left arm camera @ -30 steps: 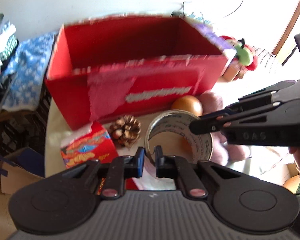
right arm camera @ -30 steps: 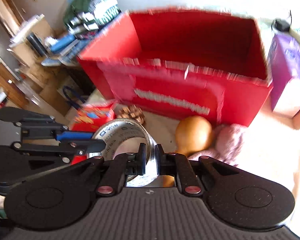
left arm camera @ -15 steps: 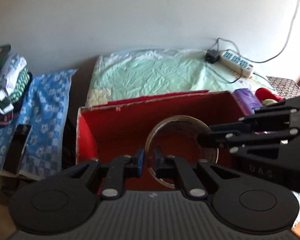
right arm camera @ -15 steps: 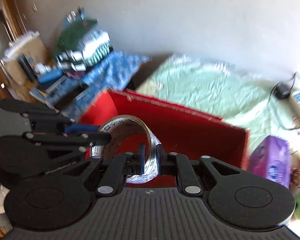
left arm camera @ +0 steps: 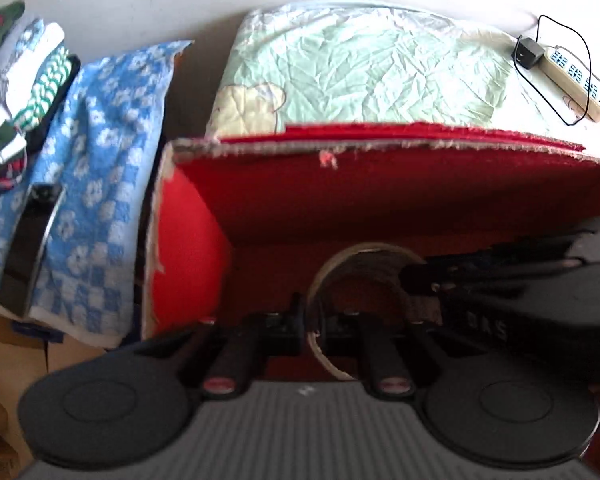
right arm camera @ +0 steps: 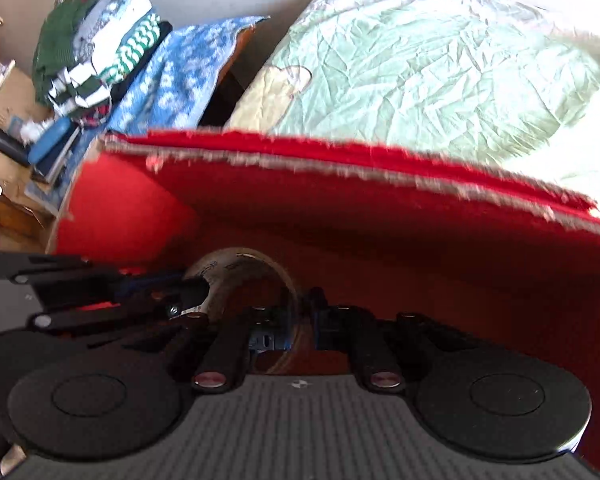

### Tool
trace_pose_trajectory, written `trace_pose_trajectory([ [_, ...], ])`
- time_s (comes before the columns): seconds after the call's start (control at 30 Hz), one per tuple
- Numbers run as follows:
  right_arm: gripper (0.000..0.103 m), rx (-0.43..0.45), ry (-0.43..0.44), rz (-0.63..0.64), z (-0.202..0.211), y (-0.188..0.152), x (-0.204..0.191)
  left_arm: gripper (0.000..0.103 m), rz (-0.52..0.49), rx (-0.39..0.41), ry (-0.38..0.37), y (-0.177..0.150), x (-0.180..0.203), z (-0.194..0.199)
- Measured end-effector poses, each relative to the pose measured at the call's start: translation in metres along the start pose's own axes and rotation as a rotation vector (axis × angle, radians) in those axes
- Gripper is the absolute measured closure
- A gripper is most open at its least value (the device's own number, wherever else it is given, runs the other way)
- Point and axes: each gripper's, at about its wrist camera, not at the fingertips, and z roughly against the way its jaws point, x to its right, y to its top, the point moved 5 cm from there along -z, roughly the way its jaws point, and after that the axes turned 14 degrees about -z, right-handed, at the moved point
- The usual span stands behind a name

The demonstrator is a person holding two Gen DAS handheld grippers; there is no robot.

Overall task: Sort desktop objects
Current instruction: 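Lift the tape roll with the right gripper and drop it into the red box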

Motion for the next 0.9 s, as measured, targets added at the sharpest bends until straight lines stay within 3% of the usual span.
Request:
trace_pose_trajectory([
  [0.03, 0.092, 0.006, 0.010, -0.004, 0.002, -0.001, -0.001, 0.084, -0.018, 0.011, -0.009, 0.000, 0.002, 0.004],
  [0.07, 0.092, 0.005, 0.020, -0.004, 0.001, -0.002, -0.001, 0.063, -0.037, 0.022, -0.019, 0.001, 0.004, 0.008],
  [0.1, 0.091, -0.002, 0.034, -0.006, 0.000, -0.001, -0.001, 0.055, -0.063, 0.041, -0.022, 0.000, 0.007, 0.014],
  [0.13, 0.089, -0.009, 0.046, -0.008, -0.001, -0.001, -0.002, 0.055, -0.093, 0.062, -0.023, -0.003, 0.011, 0.021],
  [0.17, 0.089, -0.018, 0.057, -0.011, -0.003, 0.000, -0.002, 0.047, -0.125, 0.075, -0.012, -0.006, 0.015, 0.025],
  [0.2, 0.089, -0.025, 0.063, -0.012, -0.005, 0.001, -0.003, 0.031, -0.152, 0.090, 0.002, -0.008, 0.018, 0.029],
  [0.27, 0.078, -0.009, 0.038, 0.015, -0.008, 0.003, -0.008, 0.019, -0.186, 0.135, 0.035, -0.011, 0.022, 0.038],
  [0.4, 0.074, 0.054, -0.016, 0.093, 0.002, 0.002, -0.018, 0.022, -0.206, 0.178, 0.066, -0.014, 0.023, 0.053],
  [0.53, 0.072, 0.117, 0.031, 0.071, 0.037, 0.003, -0.016, 0.030, -0.170, 0.236, 0.068, -0.021, 0.019, 0.079],
  [0.63, 0.072, 0.184, 0.071, 0.080, 0.078, -0.007, -0.008, 0.036, -0.131, 0.274, 0.066, -0.042, 0.015, 0.101],
  [0.7, 0.072, 0.228, 0.087, 0.104, 0.106, -0.016, 0.003, 0.052, -0.106, 0.283, 0.058, -0.058, 0.017, 0.112],
  [0.9, 0.072, 0.296, 0.216, 0.090, 0.175, -0.063, 0.039, 0.054, -0.089, 0.300, 0.008, -0.124, 0.054, 0.132],
])
